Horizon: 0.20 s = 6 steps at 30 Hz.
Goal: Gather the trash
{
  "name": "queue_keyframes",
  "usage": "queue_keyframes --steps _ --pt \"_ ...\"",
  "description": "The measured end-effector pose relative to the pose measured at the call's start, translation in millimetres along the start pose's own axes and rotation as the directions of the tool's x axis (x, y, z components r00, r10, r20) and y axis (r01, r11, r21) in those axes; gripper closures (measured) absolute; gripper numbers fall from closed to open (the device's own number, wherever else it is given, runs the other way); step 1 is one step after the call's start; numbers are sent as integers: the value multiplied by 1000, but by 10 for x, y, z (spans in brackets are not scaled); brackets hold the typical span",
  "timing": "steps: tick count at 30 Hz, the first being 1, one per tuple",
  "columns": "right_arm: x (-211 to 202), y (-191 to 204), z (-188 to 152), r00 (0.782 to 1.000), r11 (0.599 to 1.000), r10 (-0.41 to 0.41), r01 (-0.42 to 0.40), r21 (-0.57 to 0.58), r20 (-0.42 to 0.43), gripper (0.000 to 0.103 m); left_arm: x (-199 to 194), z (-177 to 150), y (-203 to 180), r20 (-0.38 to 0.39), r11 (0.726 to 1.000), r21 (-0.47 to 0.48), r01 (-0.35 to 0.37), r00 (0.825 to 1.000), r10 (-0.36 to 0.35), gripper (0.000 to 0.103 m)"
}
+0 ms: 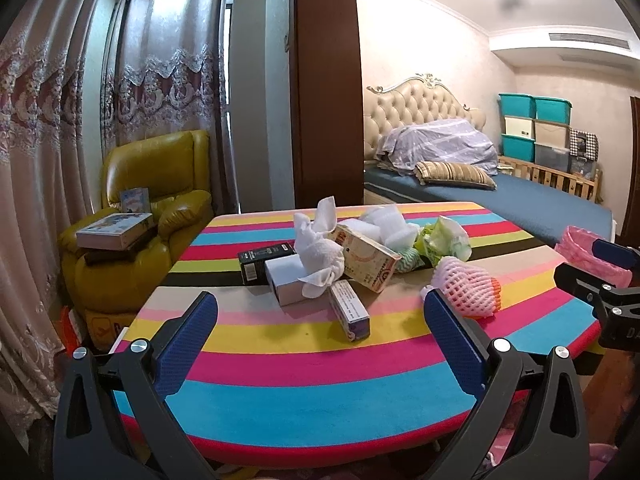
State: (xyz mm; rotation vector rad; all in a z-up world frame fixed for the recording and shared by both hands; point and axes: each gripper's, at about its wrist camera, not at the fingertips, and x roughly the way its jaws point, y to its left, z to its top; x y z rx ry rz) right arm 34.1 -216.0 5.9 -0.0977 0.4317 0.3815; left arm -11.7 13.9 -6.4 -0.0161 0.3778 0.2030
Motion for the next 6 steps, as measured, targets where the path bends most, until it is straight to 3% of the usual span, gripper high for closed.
queue_keyframes --steps 6 --pt "-7 -20 0 1000 1000 1 -1 3 2 4 13 3 -2 -4 1000 1 9 1000 -9 6"
